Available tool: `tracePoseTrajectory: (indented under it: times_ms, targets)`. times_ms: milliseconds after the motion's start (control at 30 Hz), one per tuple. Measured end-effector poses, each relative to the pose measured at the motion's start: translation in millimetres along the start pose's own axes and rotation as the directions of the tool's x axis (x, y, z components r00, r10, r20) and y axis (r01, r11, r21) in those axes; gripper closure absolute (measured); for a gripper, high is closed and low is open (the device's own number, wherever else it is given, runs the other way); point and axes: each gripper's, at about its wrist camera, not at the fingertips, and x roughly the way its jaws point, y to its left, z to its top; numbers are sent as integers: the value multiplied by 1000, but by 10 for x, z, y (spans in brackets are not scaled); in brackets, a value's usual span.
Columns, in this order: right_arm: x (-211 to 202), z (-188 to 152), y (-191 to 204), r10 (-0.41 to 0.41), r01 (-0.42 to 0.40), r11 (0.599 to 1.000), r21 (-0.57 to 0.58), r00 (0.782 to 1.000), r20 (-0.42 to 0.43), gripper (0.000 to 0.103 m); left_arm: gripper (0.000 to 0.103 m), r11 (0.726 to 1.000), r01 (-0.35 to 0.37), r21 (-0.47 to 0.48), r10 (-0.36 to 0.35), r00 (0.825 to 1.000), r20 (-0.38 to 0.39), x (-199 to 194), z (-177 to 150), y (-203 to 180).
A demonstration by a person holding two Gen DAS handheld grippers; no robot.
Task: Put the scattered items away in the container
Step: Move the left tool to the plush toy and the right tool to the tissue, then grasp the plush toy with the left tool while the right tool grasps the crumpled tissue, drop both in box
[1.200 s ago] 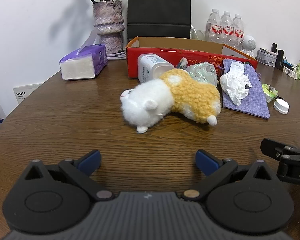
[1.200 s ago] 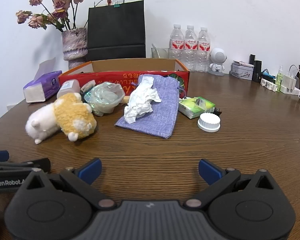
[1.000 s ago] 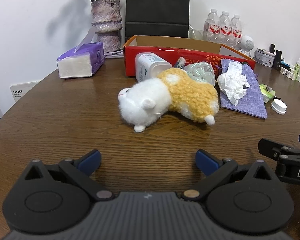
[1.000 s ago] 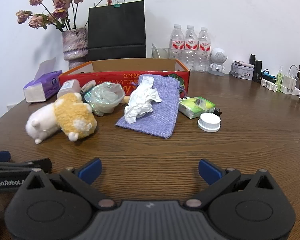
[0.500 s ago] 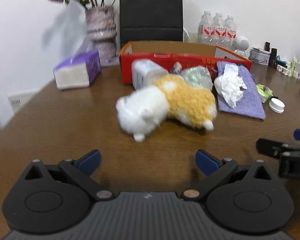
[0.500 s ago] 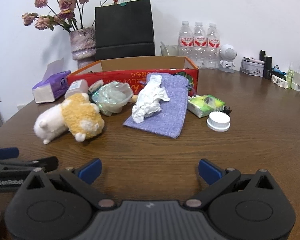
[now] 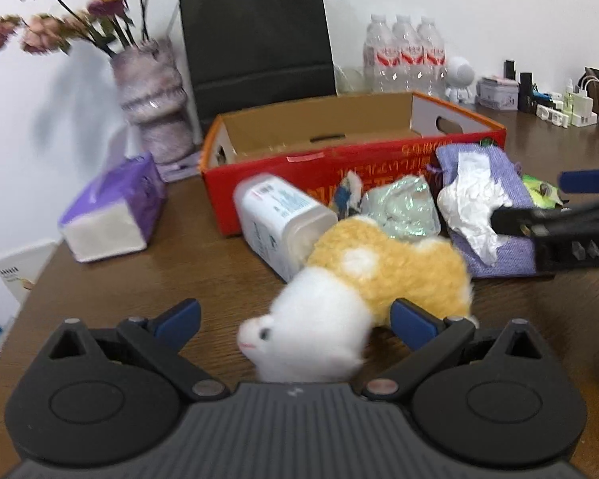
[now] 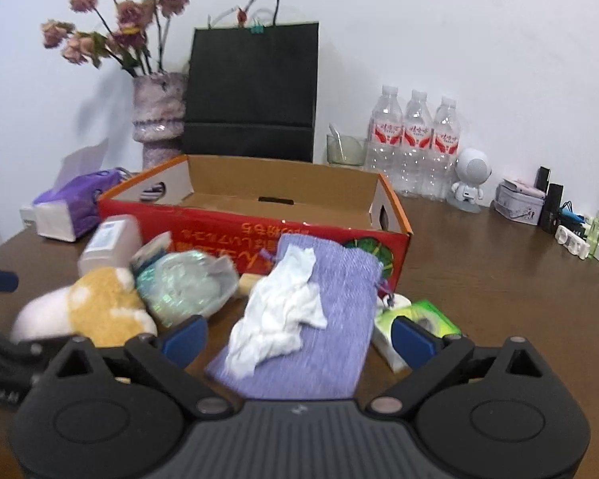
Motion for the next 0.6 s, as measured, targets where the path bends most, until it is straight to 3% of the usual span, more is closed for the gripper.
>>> tracePoseTrajectory:
  times_ms: [100,200,233,300,333,400,600]
  targets:
    - [236,79,-33,19,-18,999,36,999,-41,16,0,999,35,8,-34,999,-29,125,-50,36]
    - [395,86,-54,41,-37,998,56,997,-67,22,4,996,76,40,-75,997,-5,149,-84,66]
    - [421,83,-46,42,-39,998,52,997,-65,25,8,995,87,53,-87,996,1,152,-79,69]
    - [462,71,-18,36,-33,999,39,997,-69,42,20,991,113,77,-113,994,-9,169,-63,51]
    - [478,66,-1,38,-35,999,30,996,-78,47,35,988,123,89,-121,992,-25,189,-54,29]
    - [492,52,35,39,-39,999,1,994,-99,61,36,987,143,76,-141,989,-32,190,-51,19]
    - [365,-13,37,115,-116,993,-1,991,-66,78,41,990,136,42,-137,990,17,76,-88,-21]
